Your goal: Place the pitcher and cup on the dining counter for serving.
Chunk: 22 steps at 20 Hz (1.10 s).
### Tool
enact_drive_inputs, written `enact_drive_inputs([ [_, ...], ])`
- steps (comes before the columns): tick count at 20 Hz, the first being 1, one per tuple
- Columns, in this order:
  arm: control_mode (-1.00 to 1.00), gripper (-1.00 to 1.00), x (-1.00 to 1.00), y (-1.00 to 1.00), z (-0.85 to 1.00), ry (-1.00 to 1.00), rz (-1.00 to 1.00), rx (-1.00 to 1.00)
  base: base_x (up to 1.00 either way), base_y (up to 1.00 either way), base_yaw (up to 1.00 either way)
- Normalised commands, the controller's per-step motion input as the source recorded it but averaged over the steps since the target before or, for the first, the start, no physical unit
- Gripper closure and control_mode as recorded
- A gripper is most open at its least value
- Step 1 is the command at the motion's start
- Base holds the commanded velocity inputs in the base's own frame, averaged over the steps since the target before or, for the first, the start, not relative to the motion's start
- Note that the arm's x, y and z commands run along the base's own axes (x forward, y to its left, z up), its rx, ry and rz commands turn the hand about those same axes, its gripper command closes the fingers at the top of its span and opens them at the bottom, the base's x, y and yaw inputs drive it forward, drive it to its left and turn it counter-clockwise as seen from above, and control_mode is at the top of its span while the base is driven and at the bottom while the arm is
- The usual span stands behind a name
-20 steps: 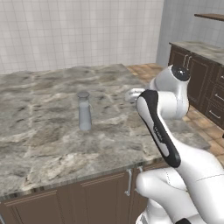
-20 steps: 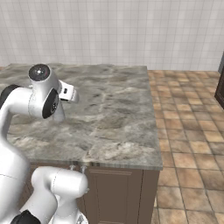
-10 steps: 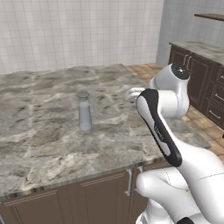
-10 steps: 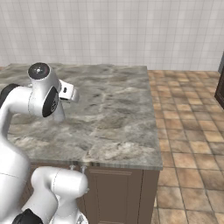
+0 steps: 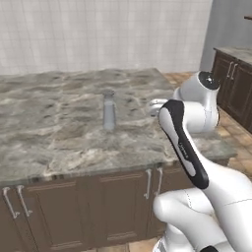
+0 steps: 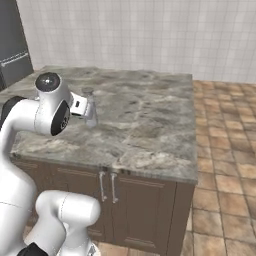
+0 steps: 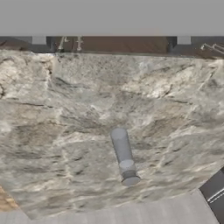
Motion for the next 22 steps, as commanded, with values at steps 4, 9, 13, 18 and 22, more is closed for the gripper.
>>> enact_drive_inputs([
  [4,1.0,-1.0,0.0,0.0,0.0,0.0,0.0,0.0,-0.84,0.0,0.8],
  [9,1.0,-1.0,0.0,0.0,0.0,0.0,0.0,0.0,-0.57,0.06,0.95],
  [13,1.0,-1.0,0.0,0.0,0.0,0.0,0.0,0.0,-0.43,0.23,0.95],
  [18,1.0,-1.0,0.0,0.0,0.0,0.0,0.0,0.0,-0.15,0.26,0.86],
  [22,1.0,-1.0,0.0,0.0,0.0,0.0,0.0,0.0,0.0,0.2,0.7],
])
